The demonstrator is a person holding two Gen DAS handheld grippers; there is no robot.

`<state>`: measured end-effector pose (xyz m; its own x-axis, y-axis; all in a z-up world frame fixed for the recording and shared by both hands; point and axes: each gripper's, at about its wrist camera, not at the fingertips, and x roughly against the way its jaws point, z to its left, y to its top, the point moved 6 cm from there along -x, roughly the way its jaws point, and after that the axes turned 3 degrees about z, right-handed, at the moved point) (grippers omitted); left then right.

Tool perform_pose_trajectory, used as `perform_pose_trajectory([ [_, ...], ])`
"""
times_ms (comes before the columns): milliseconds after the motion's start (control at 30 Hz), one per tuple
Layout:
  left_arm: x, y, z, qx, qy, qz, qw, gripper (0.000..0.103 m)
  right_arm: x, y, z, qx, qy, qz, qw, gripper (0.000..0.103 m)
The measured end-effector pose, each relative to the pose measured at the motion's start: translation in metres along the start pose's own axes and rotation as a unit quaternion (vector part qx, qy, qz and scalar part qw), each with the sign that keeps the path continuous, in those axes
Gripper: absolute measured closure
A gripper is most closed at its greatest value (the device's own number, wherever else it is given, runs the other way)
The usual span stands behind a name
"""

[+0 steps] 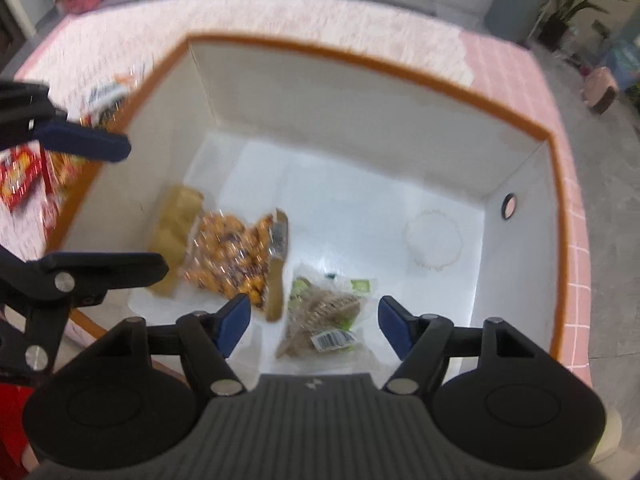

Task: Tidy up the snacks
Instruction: 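Open both tools to drop the candy bag and peanut pack into the box, then move both tools back toward the remaining snack pile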

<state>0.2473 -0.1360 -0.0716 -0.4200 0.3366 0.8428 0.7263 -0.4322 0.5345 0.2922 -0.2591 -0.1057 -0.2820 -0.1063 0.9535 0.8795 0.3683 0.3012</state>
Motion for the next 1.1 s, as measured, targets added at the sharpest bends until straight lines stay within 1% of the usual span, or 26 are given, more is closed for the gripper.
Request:
perform_pose_trajectory([
  [200, 0.038, -0.013, 0.018, 0.046, 0.02, -0.041, 0.9979, 0.014, 0.033, -0.002, 0.026, -0.034, 0.014, -0.083, 0.996, 0.029],
  [267, 0.05, -0.019, 0.027, 0.069, 0.026, -0.056, 0.9957, 0.014, 0.043, -0.004, 0.039, -0.037, 0.011, -0.123, 0.992, 0.025],
  [333, 0.06, -0.026, 0.035, 0.091, 0.029, -0.066, 0.9932, 0.014, 0.048, -0.007, 0.053, -0.043, 0.01, -0.151, 0.988, 0.025],
  [467, 0.073, -0.044, 0.054, 0.134, 0.046, -0.081, 0.9866, 0.014, 0.052, -0.012, 0.078, -0.07, 0.022, -0.188, 0.98, 0.025],
  [567, 0.08, -0.057, 0.067, 0.162, 0.055, -0.088, 0.9813, 0.014, 0.054, -0.016, 0.096, -0.089, 0.021, -0.22, 0.971, 0.025],
  [667, 0.085, -0.073, 0.079, 0.185, 0.071, -0.093, 0.9758, 0.014, 0.055, -0.017, 0.116, -0.087, 0.012, -0.248, 0.965, 0.025],
  [800, 0.092, -0.095, 0.098, 0.223, 0.084, -0.096, 0.9664, 0.014, 0.055, -0.017, 0.143, -0.069, 0.007, -0.274, 0.959, 0.025],
  [900, 0.098, -0.113, 0.117, 0.256, 0.094, -0.097, 0.9573, 0.014, 0.054, -0.016, 0.161, -0.047, 0.01, -0.287, 0.957, 0.025],
  [1000, 0.102, -0.128, 0.133, 0.291, 0.103, -0.098, 0.946, 0.014, 0.054, -0.013, 0.178, -0.023, 0.007, -0.3, 0.954, 0.025],
  [1100, 0.104, -0.143, 0.148, 0.333, 0.107, -0.099, 0.9318, 0.014, 0.049, -0.007, 0.191, -0.007, 0.004, -0.311, 0.95, 0.024],
])
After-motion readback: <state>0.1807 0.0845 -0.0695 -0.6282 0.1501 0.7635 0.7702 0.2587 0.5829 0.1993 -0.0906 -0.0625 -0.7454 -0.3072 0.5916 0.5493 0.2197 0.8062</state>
